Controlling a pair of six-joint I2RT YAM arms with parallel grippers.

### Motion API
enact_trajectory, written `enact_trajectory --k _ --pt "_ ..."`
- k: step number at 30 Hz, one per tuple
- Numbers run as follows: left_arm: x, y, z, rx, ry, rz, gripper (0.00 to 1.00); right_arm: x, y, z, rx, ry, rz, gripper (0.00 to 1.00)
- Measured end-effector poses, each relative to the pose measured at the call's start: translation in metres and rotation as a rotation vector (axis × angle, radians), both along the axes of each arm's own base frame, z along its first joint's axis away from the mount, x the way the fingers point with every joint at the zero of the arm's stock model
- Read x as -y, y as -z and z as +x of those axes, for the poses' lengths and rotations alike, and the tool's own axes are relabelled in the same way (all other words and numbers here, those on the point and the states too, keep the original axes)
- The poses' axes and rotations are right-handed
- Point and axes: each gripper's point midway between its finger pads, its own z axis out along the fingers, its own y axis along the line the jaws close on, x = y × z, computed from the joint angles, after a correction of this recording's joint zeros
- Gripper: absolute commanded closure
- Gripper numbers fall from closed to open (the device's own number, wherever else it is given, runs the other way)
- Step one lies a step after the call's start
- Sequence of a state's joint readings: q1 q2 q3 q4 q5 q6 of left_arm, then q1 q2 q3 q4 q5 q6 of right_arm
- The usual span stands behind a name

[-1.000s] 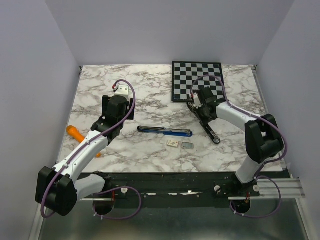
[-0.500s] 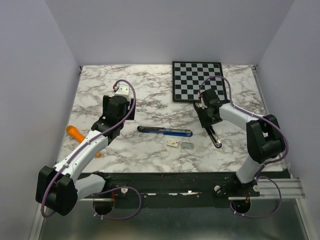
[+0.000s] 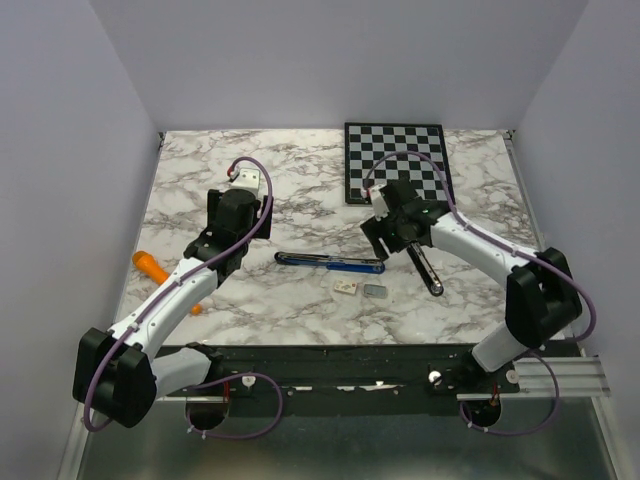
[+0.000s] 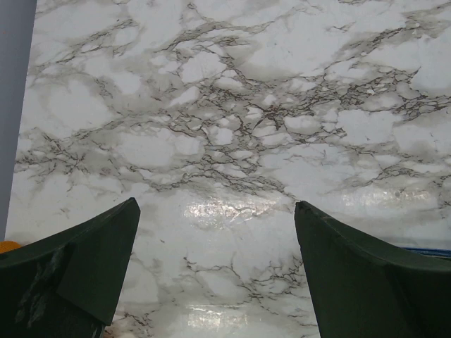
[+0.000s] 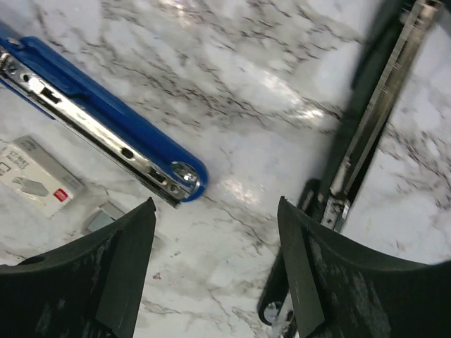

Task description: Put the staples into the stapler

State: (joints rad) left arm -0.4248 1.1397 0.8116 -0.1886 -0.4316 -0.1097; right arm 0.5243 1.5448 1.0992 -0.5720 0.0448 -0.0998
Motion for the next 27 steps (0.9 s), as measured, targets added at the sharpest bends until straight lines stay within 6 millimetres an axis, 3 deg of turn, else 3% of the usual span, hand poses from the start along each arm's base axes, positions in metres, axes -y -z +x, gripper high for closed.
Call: enact_trajectory --k 11,13,16,18,20,27 --pt "0.000 0.000 0.000 0.000 -0.004 -0.006 0.01 -0.111 0.038 0.006 -0.083 -0.326 -0.011 0.27" --pt "0.000 0.000 0.000 0.000 -0.004 -0.007 0.01 -0.121 0.040 0.006 -0.088 -0.360 -0.009 0.29" --pt "0.000 0.000 0.000 0.001 -0.004 -0.007 0.01 -0.136 0.042 0.005 -0.093 -0.407 0.002 0.33" --pt "0.000 0.000 0.000 0.000 -0.004 -0.007 0.01 -0.142 0.043 0.005 -0.102 -0.426 0.006 0.42" --pt "0.000 0.000 0.000 0.001 -0.004 -0.007 0.01 -0.145 0.045 0.002 -0.116 -0.442 0.013 0.52" --pt "0.000 0.000 0.000 0.000 -0.004 -0.006 0.01 -0.147 0.047 -0.004 -0.133 -0.455 0.028 0.71"
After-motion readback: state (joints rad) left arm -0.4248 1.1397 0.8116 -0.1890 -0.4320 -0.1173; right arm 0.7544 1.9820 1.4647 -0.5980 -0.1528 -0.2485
